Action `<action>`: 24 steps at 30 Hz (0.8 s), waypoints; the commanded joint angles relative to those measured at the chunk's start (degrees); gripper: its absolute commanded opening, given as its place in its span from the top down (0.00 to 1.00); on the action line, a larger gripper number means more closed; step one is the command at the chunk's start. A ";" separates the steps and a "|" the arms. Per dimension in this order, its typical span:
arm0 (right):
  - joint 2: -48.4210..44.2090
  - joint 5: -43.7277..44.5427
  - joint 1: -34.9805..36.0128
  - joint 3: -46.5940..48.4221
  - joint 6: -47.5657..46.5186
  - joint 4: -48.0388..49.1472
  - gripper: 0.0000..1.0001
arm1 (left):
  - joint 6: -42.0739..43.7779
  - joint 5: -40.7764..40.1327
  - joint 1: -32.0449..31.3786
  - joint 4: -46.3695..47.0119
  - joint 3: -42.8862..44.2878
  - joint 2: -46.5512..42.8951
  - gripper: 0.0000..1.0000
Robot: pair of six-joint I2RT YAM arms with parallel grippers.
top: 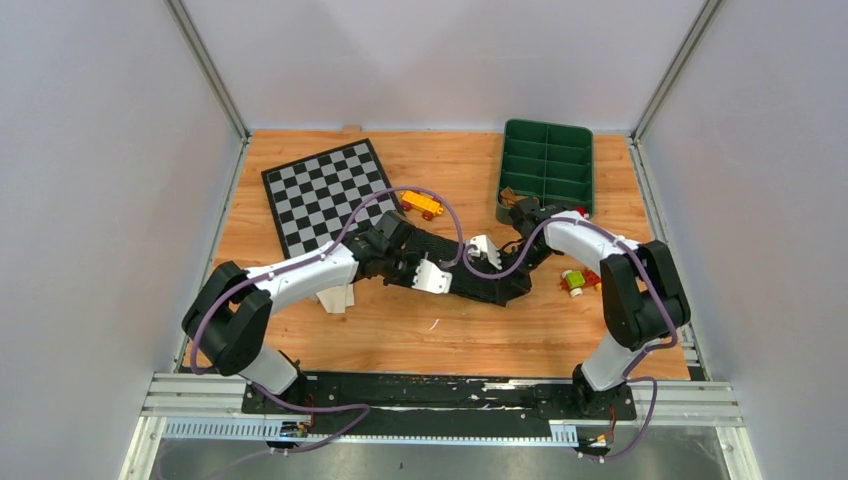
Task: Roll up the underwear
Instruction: Fold the underwear at the center of the board.
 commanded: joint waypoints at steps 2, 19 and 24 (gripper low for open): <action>-3.83 -2.15 0.28 1.70 -1.43 -6.90 1.00 | -0.46 6.21 1.43 -8.40 4.80 -0.67 1.00; 9.15 -10.02 -8.76 15.13 -0.71 -18.39 1.00 | 2.47 6.04 4.26 -12.50 19.31 11.75 1.00; 14.52 -10.08 -11.40 20.21 -0.61 -20.23 1.00 | 5.13 4.47 5.00 -13.52 25.45 17.03 1.00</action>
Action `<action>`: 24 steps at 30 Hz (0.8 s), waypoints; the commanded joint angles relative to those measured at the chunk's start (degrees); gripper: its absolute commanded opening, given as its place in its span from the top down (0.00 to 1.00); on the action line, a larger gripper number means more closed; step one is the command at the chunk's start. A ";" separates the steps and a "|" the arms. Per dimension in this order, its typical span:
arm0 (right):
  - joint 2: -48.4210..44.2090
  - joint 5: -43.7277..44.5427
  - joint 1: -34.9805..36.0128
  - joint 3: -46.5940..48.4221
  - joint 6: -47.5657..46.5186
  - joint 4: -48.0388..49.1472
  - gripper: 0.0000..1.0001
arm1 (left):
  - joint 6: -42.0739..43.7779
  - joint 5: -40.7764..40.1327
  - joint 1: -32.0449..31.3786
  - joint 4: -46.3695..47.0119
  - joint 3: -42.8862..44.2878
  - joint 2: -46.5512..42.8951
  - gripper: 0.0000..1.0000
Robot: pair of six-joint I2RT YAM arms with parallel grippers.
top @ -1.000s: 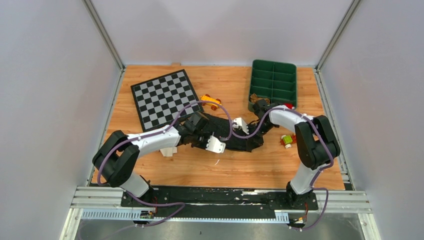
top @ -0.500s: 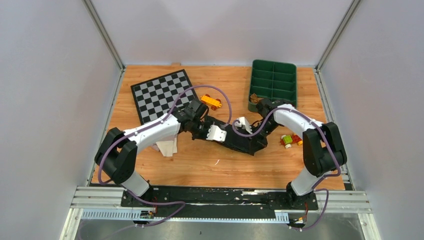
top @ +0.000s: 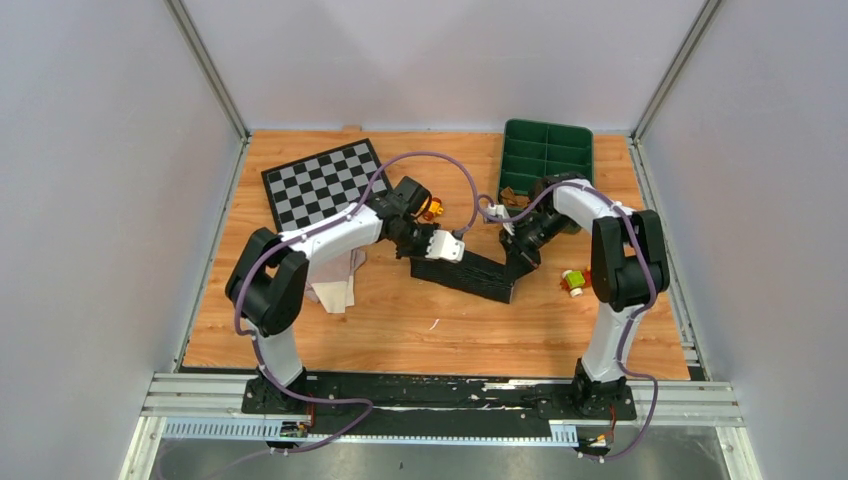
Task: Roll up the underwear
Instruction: Fold the underwear at the center of the board.
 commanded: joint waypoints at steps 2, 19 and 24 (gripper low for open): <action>4.69 -3.06 -2.44 6.29 -0.61 -3.79 1.00 | 2.92 -1.08 1.39 -1.04 8.22 5.02 1.00; 14.81 -2.26 -6.21 13.31 6.82 -0.32 1.00 | 2.01 -4.93 2.05 -0.91 16.30 15.97 1.00; 15.84 -2.32 -6.17 14.41 8.39 0.10 1.00 | 0.65 -5.18 2.08 -0.78 17.10 17.02 1.00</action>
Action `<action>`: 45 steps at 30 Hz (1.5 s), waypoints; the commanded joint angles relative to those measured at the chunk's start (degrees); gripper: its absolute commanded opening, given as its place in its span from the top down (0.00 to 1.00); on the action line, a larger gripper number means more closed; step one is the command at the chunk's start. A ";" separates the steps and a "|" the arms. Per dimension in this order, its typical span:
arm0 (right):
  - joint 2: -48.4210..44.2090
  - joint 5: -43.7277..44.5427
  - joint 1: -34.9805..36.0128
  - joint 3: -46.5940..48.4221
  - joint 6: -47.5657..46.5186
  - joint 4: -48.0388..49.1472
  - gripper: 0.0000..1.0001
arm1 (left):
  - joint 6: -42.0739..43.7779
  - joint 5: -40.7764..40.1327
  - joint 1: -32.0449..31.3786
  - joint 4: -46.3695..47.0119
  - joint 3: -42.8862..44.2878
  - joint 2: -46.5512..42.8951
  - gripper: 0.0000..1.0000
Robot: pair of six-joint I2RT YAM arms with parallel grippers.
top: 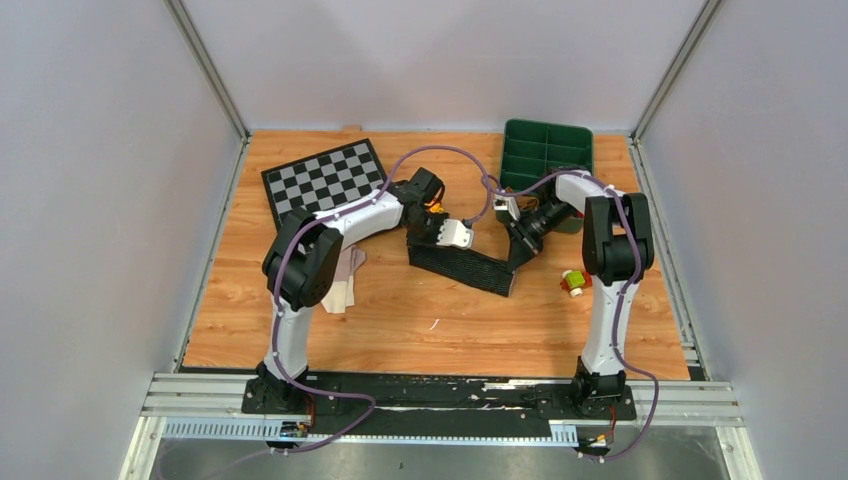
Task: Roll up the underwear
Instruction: Fold the underwear at the center of the board.
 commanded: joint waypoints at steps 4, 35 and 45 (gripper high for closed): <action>1.26 -2.35 -0.16 3.72 3.06 1.13 1.00 | -0.96 -1.19 0.37 -0.04 2.83 1.22 1.00; -1.14 8.32 0.45 -4.34 16.33 15.98 1.00 | -25.57 11.96 -7.02 13.05 -8.64 -14.53 0.48; -3.01 8.27 0.73 -3.30 16.67 14.29 0.88 | -31.63 10.91 -9.30 25.22 -10.38 -6.58 0.49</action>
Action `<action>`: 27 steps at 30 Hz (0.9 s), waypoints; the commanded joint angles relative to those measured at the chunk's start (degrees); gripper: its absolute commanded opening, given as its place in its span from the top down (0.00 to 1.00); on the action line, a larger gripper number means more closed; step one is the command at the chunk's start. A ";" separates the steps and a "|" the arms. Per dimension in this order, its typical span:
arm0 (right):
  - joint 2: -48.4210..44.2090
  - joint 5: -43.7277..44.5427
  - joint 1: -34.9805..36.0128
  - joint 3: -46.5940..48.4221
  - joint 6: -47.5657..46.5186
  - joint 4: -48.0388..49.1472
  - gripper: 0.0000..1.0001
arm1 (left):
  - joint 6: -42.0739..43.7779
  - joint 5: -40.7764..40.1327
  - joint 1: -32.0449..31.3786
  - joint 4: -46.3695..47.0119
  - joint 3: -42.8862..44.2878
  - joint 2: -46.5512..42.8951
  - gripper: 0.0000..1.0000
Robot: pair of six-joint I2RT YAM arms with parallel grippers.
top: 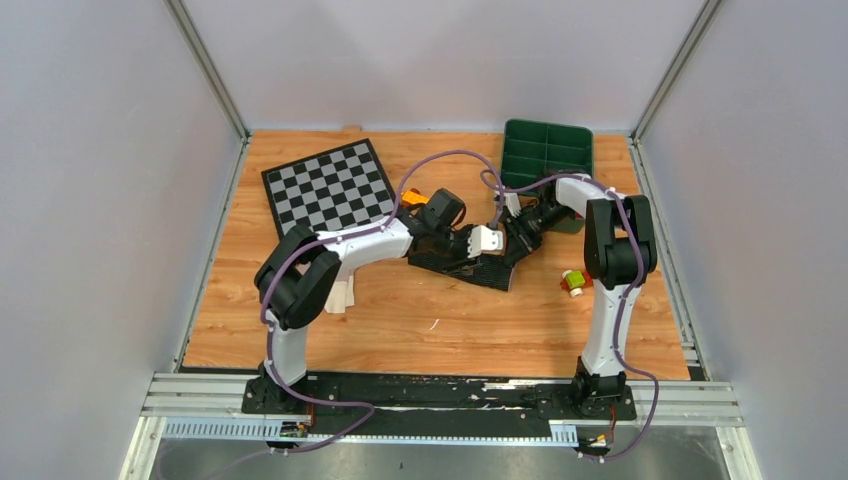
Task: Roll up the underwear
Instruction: Fold the underwear at the center of the board.
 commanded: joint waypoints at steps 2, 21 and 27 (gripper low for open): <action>-1.66 5.51 0.24 0.25 1.96 1.57 0.81 | -4.08 -0.69 0.50 7.36 0.04 2.94 0.49; -12.67 2.90 -0.19 3.32 -4.87 -8.10 0.41 | -3.46 -0.47 0.47 4.48 1.38 2.68 0.51; -8.55 3.46 -0.11 4.41 -8.42 -12.06 0.51 | -4.38 -0.42 1.14 2.31 1.57 0.21 0.52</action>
